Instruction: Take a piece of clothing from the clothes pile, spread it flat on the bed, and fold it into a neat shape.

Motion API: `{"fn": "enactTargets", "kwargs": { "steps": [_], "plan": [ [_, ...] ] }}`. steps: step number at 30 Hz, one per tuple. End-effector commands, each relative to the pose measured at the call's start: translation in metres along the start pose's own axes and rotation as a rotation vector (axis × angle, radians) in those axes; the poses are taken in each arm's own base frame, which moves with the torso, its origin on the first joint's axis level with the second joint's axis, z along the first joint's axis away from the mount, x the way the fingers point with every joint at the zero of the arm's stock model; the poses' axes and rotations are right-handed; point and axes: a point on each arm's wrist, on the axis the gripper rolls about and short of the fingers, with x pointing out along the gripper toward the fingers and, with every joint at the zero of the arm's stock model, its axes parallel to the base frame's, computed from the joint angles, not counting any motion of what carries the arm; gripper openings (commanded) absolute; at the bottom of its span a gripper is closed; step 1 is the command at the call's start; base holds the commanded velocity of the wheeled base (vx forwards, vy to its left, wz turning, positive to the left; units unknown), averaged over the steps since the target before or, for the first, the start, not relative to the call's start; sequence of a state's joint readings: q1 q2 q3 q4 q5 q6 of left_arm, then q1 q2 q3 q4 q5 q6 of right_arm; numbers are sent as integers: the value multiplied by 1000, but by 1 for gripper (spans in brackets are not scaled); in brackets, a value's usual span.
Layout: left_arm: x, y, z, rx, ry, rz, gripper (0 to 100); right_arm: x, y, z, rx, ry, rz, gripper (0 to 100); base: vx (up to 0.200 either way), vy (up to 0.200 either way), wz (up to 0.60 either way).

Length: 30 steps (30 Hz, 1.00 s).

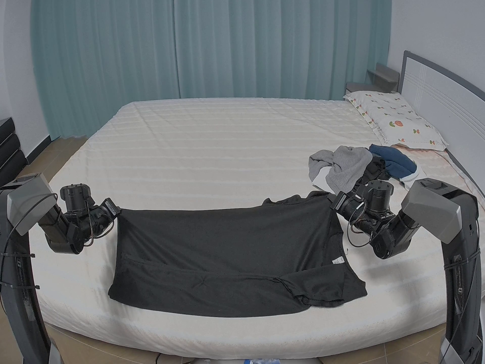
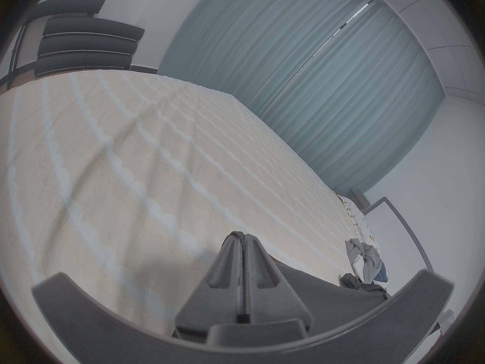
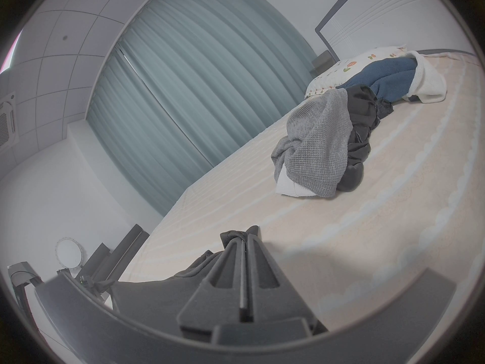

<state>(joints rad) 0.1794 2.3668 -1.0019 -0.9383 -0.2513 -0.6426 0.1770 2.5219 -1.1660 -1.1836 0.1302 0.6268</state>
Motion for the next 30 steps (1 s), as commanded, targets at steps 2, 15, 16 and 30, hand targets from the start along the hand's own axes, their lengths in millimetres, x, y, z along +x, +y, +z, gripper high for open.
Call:
{"fn": "enactTargets", "kwargs": {
  "steps": [2,15,16,30],
  "plan": [
    [1,2,3,-2,-17,-4,0,5,-6,-7,2,0,-15,0,0,0,0],
    [-2,4,9,-7,-35,-4,0,12,-10,-9,0,1,-39,0,0,0,0],
    [-3,5,9,-6,-36,-3,0,12,-10,-9,-1,0,-38,0,0,0,0],
    [-29,0,8,32,34,-65,0,-19,-5,4,10,86,-3,0,0,0,0]
  ]
}}
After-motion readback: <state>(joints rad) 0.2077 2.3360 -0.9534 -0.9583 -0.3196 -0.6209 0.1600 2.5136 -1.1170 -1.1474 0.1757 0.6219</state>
